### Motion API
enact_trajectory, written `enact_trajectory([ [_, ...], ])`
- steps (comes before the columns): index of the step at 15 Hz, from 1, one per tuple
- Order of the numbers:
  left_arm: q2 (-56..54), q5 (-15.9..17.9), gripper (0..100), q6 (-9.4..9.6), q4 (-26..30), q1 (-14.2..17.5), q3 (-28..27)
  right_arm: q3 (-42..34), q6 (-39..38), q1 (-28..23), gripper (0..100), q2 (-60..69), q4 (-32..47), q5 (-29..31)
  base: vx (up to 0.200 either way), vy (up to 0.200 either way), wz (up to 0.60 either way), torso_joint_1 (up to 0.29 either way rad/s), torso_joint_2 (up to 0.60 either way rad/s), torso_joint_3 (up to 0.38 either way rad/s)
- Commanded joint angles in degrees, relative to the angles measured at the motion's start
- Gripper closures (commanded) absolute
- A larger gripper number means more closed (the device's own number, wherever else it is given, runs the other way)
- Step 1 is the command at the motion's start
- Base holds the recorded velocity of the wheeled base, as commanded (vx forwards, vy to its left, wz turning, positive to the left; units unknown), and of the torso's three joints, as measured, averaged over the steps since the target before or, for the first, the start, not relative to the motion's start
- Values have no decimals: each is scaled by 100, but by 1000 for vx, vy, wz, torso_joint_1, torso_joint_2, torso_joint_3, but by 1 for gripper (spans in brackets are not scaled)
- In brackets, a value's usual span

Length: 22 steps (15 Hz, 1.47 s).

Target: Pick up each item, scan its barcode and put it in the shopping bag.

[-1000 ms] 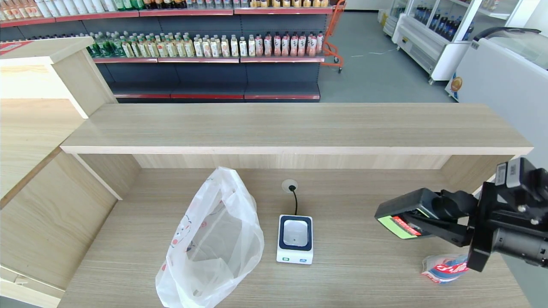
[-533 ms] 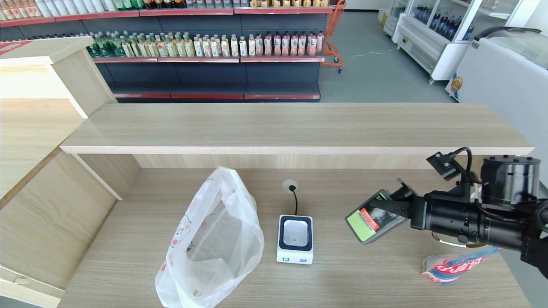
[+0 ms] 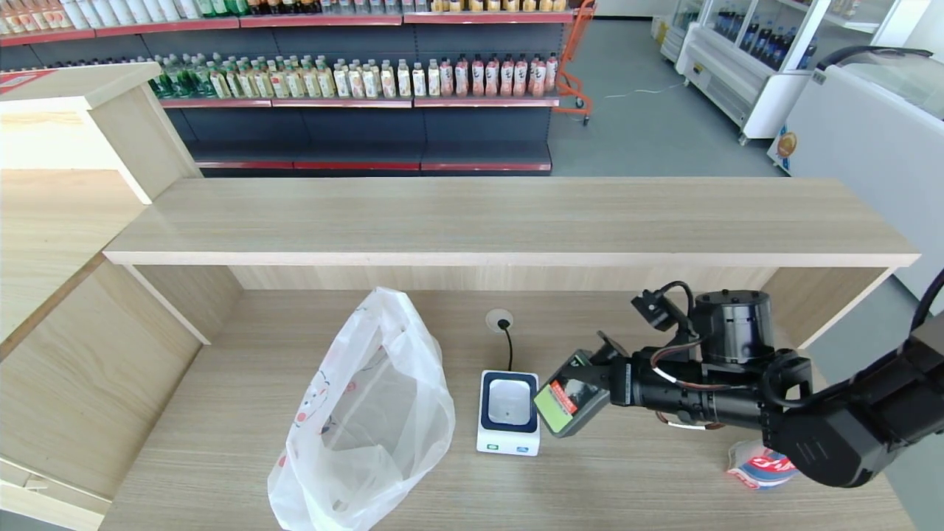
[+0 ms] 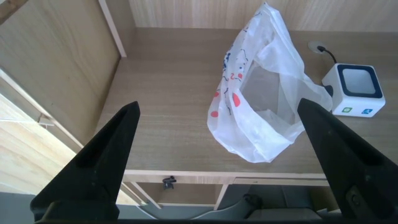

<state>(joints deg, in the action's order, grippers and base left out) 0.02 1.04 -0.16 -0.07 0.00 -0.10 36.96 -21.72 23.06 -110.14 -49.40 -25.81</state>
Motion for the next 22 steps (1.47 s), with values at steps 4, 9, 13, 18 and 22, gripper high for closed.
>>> enact_trajectory([
  [4,-2,2,0,-2,-1,0,1,663,19,374,100,-974,-17,313,0,0,0,0,0,0],
  [9,-2,2,0,-11,-1,0,1,1024,204,480,100,-1370,-44,375,0,0,0,0,0,0],
  [13,-2,2,0,-2,-1,0,1,1252,212,594,100,-1607,-61,401,0,0,0,0,0,0],
  [18,-2,2,0,-2,-1,0,1,1296,441,647,100,-1616,-61,507,0,0,0,0,0,0],
  [22,-2,2,0,-2,-1,0,1,1059,-535,480,100,-385,27,463,0,0,0,0,0,0],
])
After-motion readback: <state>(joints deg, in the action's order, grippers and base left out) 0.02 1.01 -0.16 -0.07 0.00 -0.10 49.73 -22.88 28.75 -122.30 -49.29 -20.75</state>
